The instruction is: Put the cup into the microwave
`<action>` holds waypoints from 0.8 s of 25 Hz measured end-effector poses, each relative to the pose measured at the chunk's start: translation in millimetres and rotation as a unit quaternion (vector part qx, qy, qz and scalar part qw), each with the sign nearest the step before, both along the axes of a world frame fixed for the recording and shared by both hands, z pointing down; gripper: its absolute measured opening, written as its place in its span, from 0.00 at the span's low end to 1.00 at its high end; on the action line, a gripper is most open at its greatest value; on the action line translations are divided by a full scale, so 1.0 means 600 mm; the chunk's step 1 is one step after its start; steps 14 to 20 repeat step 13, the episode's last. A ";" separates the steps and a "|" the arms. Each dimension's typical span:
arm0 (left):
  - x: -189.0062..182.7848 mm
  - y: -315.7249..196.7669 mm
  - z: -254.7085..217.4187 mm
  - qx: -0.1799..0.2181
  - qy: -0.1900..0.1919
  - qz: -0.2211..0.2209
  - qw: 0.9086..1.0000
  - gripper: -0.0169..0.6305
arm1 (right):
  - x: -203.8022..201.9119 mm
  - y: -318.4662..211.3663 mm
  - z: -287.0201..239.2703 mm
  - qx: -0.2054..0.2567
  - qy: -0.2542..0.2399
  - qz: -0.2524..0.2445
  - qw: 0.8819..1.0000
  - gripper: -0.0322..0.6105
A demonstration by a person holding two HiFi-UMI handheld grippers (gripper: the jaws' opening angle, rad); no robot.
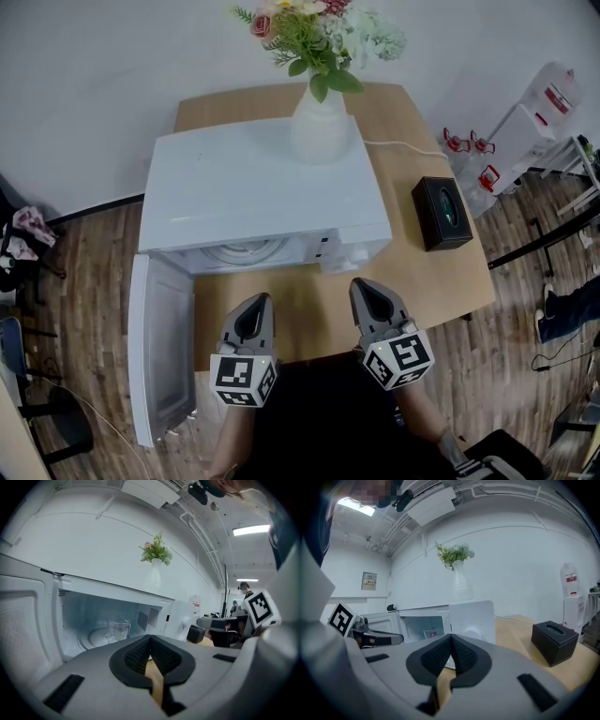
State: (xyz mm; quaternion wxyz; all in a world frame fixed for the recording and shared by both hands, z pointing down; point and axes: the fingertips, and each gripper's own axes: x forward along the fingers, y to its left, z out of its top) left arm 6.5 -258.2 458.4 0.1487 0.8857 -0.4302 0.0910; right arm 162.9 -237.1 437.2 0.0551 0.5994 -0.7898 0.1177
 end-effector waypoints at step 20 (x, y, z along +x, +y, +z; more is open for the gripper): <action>0.005 -0.010 0.004 -0.006 0.006 -0.001 1.000 0.03 | -0.008 -0.013 0.003 -0.004 -0.005 -0.009 1.000 0.04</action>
